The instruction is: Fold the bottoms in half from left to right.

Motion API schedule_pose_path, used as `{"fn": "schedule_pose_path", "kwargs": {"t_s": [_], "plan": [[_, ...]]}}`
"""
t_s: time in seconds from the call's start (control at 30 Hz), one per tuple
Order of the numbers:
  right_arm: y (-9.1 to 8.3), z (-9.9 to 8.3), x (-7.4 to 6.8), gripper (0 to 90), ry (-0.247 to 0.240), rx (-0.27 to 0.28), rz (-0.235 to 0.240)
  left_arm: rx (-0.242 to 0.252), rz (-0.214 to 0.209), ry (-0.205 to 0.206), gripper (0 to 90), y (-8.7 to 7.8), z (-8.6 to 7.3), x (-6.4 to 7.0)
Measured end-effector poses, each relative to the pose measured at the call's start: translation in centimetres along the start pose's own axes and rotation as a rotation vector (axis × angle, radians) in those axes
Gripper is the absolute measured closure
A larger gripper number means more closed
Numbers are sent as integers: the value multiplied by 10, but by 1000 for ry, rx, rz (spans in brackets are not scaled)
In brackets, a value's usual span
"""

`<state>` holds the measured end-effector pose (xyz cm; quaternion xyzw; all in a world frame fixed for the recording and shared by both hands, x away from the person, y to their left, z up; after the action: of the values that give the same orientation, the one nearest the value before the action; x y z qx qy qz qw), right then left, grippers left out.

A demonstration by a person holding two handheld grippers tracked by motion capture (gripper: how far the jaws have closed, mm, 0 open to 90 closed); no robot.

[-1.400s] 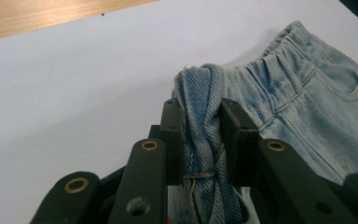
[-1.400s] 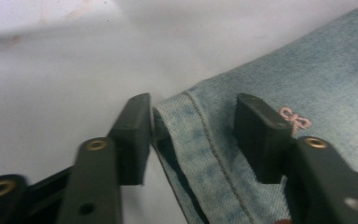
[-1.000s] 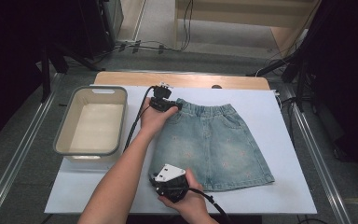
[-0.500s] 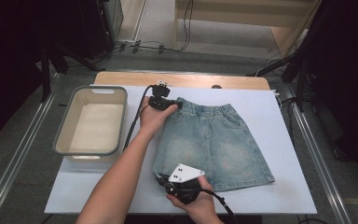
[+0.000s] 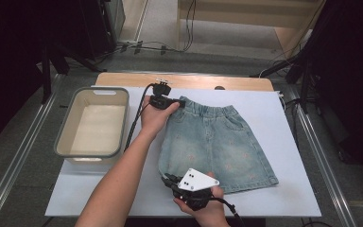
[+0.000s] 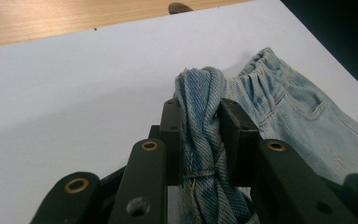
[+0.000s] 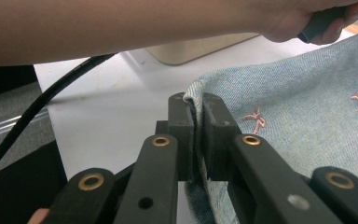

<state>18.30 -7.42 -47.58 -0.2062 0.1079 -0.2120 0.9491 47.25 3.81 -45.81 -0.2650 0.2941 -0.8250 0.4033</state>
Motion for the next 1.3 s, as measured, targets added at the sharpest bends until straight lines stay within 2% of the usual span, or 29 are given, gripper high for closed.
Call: {"fn": "schedule_pose_path", "kwargs": {"t_s": [0.2, 0.43, 0.57, 0.73, 0.87, 0.97, 1.1, 1.3], "plan": [[3, 4, -5, 819, -13, -1, -5, 3, -2, 10, 713, -5, 1, 1], [11, 16, -14, 820, -33, -5, -8, 25, 15, 2, 713, -24, 4, -3], [18, 28, -22, 820, -55, -2, -1, -3, 55, -26, 713, -39, 5, -16], [34, 46, -35, 819, -93, 3, 9, -35, 105, -55, 713, -62, 3, -40], [47, 61, -46, 820, -123, 18, 25, -23, 136, -83, 712, -83, -1, -60], [54, 65, -51, 820, -131, 24, 37, -10, 155, -92, 711, -92, -4, -67], [55, 64, -53, 820, -135, 28, 44, -5, 163, -87, 711, -92, -6, -65], [38, 53, -46, 819, -109, 48, 27, 17, 161, -88, 711, -86, -4, -53]]}}
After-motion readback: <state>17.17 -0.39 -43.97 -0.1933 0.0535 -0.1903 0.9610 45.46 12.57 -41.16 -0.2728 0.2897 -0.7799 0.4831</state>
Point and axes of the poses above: each handheld gripper's, and its own axes: y roughly forward along the jaws, z roughly out of its top, x roughly to its right, the point moved 1 cm from there along y, roughly forward along the jaws, and after that the axes turned 13 degrees about z, right-handed, at the moved point
